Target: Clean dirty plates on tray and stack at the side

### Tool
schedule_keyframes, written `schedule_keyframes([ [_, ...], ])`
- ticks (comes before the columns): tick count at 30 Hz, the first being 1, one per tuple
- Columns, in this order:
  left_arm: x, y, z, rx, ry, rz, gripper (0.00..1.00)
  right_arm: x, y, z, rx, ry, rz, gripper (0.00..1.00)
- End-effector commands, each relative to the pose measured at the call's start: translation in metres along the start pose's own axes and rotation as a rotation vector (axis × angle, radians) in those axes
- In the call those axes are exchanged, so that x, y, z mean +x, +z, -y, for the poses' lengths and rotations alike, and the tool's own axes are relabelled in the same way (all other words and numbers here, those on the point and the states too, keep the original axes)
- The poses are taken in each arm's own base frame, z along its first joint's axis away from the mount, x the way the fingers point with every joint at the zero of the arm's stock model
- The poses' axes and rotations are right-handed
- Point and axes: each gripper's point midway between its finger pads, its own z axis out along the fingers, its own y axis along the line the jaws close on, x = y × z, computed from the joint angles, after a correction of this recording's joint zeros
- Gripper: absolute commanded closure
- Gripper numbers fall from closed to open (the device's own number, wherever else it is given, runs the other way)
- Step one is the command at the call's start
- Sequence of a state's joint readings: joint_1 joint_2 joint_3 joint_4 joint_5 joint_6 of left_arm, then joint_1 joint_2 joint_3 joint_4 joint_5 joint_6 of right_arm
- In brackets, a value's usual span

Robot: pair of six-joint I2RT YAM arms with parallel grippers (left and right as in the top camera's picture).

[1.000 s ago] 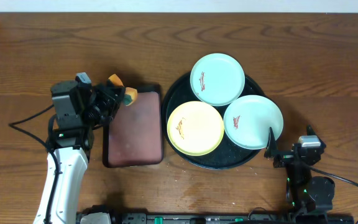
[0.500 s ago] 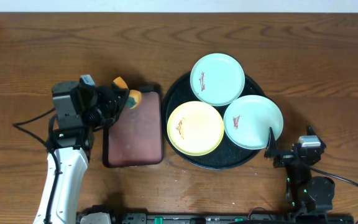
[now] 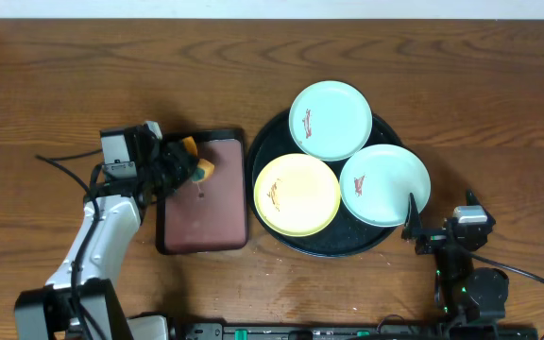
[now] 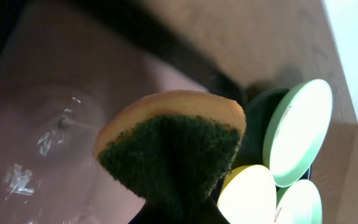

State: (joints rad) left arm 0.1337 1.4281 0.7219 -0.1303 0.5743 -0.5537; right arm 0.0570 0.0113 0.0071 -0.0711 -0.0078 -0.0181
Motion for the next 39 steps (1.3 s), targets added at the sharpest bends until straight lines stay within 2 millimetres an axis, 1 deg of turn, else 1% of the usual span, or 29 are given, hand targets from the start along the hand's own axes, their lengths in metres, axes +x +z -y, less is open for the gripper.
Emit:
schedule_keyframes([
  [1, -0.009, -0.013, 0.021, 0.062, 0.151, 0.057, 0.93, 0.001, 0.0, -0.001, -0.006, -0.006, -0.002, 0.01],
  [4, -0.018, -0.032, 0.041, 0.103, 0.242, 0.128, 0.93, 0.001, 0.0, -0.001, -0.006, -0.006, -0.002, 0.01],
  [7, -0.025, -0.057, 0.064, 0.146, 0.364, 0.214, 0.93, 0.001, 0.0, -0.001, -0.006, -0.006, -0.002, 0.01],
  [10, -0.023, -0.08, 0.087, 0.186, 0.484, 0.283, 0.93, 0.001, 0.0, -0.001, -0.006, -0.006, -0.002, 0.01],
  [13, -0.019, -0.091, 0.102, 0.189, 0.572, 0.331, 0.92, 0.001, 0.0, -0.001, -0.006, -0.006, -0.003, 0.01],
  [15, -0.017, -0.091, 0.104, 0.162, 0.634, 0.348, 0.93, 0.001, 0.0, -0.001, -0.006, -0.006, -0.002, 0.01],
  [16, -0.017, -0.089, 0.103, 0.138, 0.659, 0.355, 0.93, 0.001, 0.0, -0.001, -0.006, -0.006, -0.002, 0.01],
  [18, -0.02, -0.081, 0.093, 0.063, 0.67, 0.358, 0.92, 0.001, 0.0, -0.001, -0.006, -0.006, -0.002, 0.01],
  [21, -0.024, -0.06, 0.063, -0.079, 0.629, 0.323, 0.93, 0.001, 0.0, -0.001, -0.006, -0.006, -0.002, 0.01],
  [22, -0.023, -0.049, 0.05, -0.126, 0.613, 0.29, 0.92, 0.001, 0.0, -0.001, -0.006, -0.006, -0.002, 0.01],
  [26, -0.01, -0.007, 0.012, -0.203, 0.564, 0.144, 0.92, 0.001, 0.0, -0.001, -0.006, -0.006, -0.002, 0.01],
  [27, -0.007, 0.0, 0.004, -0.217, 0.553, 0.117, 0.93, 0.001, 0.0, -0.001, -0.006, -0.006, -0.002, 0.01],
  [29, -0.004, 0.006, -0.001, -0.221, 0.529, 0.094, 0.93, 0.001, 0.0, -0.001, -0.006, -0.006, -0.002, 0.01],
  [32, -0.007, 0.0, 0.014, -0.169, 0.503, 0.123, 0.93, 0.001, 0.0, -0.001, -0.006, -0.006, -0.002, 0.01],
  [34, -0.014, -0.013, 0.031, -0.128, 0.522, 0.175, 0.93, 0.001, 0.0, -0.001, -0.006, -0.006, -0.002, 0.01],
  [37, -0.022, -0.044, 0.058, -0.07, 0.56, 0.277, 0.93, 0.001, 0.0, -0.001, -0.006, -0.006, -0.002, 0.01],
  [39, -0.023, -0.069, 0.081, -0.002, 0.593, 0.343, 0.93, 0.001, 0.0, -0.001, -0.006, -0.006, -0.002, 0.01],
])
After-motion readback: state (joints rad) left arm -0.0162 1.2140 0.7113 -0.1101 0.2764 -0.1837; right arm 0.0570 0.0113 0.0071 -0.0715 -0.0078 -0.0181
